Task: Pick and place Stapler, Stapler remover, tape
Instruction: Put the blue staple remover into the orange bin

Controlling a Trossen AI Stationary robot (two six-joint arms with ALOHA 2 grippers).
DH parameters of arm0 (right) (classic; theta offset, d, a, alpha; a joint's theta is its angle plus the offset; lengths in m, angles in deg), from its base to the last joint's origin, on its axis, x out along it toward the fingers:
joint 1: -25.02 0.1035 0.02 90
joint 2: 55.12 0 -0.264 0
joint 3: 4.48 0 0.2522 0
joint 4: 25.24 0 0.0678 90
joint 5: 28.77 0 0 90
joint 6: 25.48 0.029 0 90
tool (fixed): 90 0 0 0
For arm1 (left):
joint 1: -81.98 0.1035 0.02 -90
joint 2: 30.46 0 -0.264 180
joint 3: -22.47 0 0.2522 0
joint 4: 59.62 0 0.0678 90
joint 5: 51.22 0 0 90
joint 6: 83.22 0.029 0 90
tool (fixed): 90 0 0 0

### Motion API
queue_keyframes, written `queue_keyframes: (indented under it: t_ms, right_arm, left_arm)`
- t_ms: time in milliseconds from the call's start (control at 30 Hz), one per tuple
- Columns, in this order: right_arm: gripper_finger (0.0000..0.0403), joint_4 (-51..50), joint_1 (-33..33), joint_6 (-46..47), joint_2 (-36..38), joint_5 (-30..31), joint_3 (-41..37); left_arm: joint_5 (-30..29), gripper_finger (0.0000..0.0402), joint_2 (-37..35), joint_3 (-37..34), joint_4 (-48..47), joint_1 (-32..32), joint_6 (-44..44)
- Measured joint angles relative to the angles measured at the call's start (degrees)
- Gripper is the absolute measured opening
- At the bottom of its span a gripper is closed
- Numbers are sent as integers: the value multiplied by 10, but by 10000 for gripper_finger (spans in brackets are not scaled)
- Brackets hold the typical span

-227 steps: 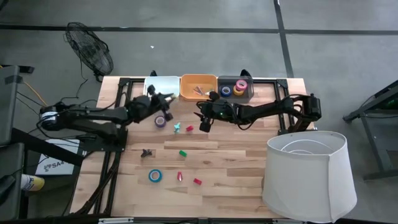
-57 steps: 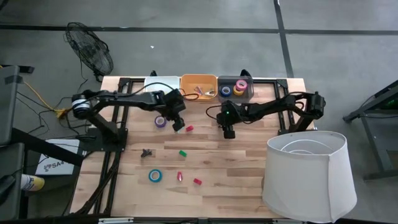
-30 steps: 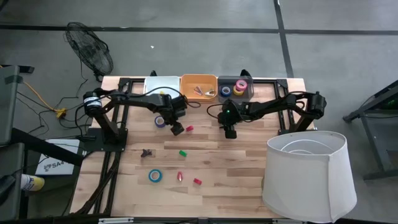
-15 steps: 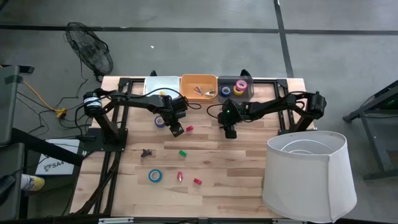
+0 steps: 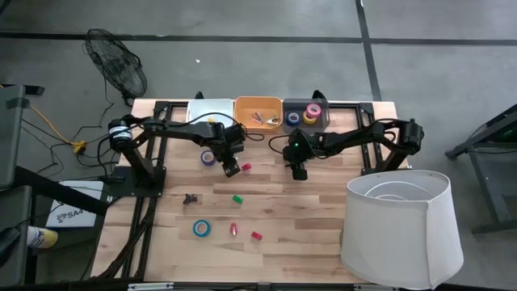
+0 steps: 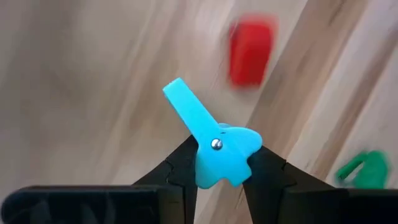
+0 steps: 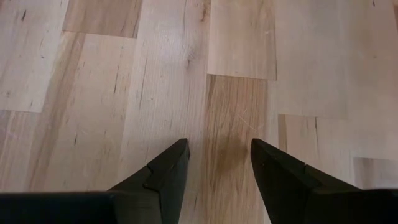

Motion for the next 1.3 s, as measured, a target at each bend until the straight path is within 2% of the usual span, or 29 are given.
queue_keyframes:
  t_ms: [133, 233, 333, 500, 633, 933, 1200, 1300]
  right_arm:
    - [169, 0, 0, 1, 0, 0, 0]
    - [169, 0, 0, 7, 0, 0, 0]
    - [169, 0, 0, 13, 0, 0, 0]
    - [169, 0, 0, 16, 0, 0, 0]
    - [169, 0, 0, 24, 0, 0, 0]
    - [169, 0, 0, 30, 0, 0, 0]
    - [169, 7, 0, 44, 0, -6, 0]
    - [169, 13, 0, 45, 0, -7, 0]
  left_arm:
    - [-11, 97, 0, 50, -11, 0, 29]
    - [-41, 97, 0, 100, -34, 1, 57]
    - [-70, 96, 0, 145, -53, 10, 85]
    - [-84, 96, -1, 193, -65, 40, 128]
    - [-84, 96, -1, 204, -58, 69, 176]
    - [-80, 96, -1, 204, -24, 126, 437]
    - [-77, 96, 9, 205, 61, 167, 479]
    - [-51, 97, 25, 205, 77, 177, 508]
